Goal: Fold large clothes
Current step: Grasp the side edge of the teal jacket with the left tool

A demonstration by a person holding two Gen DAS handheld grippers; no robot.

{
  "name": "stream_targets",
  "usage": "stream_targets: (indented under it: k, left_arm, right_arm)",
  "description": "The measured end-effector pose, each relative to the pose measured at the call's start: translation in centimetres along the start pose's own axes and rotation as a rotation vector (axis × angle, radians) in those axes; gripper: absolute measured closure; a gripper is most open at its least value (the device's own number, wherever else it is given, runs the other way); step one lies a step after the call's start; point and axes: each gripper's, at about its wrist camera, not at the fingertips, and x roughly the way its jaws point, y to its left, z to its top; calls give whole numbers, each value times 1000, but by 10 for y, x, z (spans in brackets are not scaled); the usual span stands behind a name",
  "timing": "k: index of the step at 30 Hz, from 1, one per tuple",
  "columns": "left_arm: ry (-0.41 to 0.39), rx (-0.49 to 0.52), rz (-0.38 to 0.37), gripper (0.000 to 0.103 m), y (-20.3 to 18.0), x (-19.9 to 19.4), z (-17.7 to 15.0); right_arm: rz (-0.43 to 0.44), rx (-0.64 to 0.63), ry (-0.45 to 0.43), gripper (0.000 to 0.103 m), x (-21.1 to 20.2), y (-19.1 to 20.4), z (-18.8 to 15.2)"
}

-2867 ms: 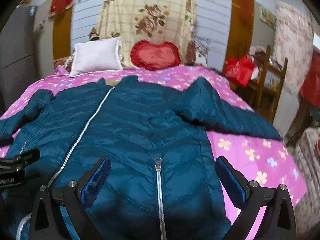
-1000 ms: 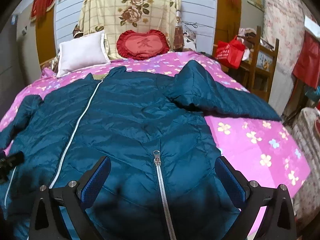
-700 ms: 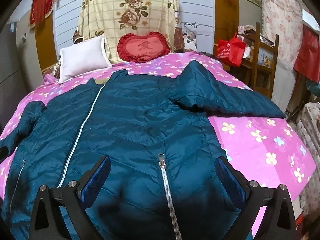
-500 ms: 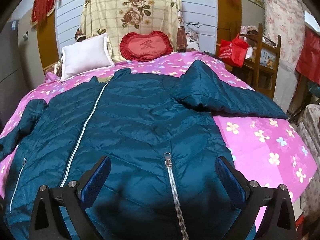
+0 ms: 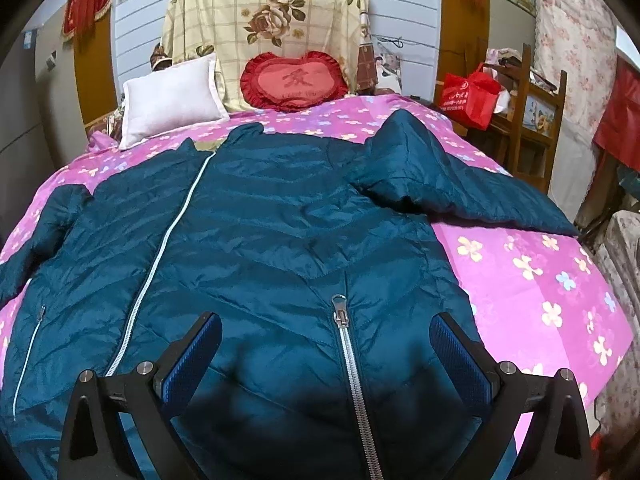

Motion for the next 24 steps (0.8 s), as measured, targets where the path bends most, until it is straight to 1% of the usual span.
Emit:
stream_targets:
  k: [2,4,5,6,7,8,9,10,13,16,19,22,23,24]
  left_arm:
    - [-18,9,4,3,-8,0,0]
    - [-21,-13,-25,23,-9,-1,-1]
    - [-40,-12,-22,34,-10,-5,-1]
    - [-58,3,-34,64,-12,-8,2]
    - [-69,23,-47,90,-17,-12,6]
    - [-81,25,-65,93,-23,-19,8]
    - [-91,17,-68,96,-23,-24,12]
    - [-112,6,-81,97,-28,-37,15]
    - [-182,-11,-140,97,-44,-74,24]
    - [-233,6,-217,97,-67,-108,30]
    - [-267,62,-329,97,-102,-147,34]
    - [-268,148,-462,97,-145,-179,29]
    - [-275,178,-491,97,-160,-190,26]
    - [-288,212,-513,97,-176,-200,23]
  right_arm:
    - [-5,-6,7,0,1,0,-1]
    - [-8,-10,12,0,1,0,-2]
    - [-9,-10,12,0,0,-1,-2]
    - [-10,-7,9,0,-1,-3,-2]
    - [-10,-2,5,0,-2,-4,-2]
    - [-10,3,3,0,-3,-6,-2]
    - [-10,9,2,0,-4,-8,-2]
    - [-10,13,1,0,-3,-10,-2]
    - [-15,23,-7,0,-5,-15,-1]
    - [-38,28,-14,0,-7,-20,0]
    - [-56,34,-13,0,-9,-24,2]
    - [-60,37,-19,0,-11,-28,1]
    - [-64,34,-19,0,-10,-29,0]
    - [-66,36,3,0,-8,-31,-1]
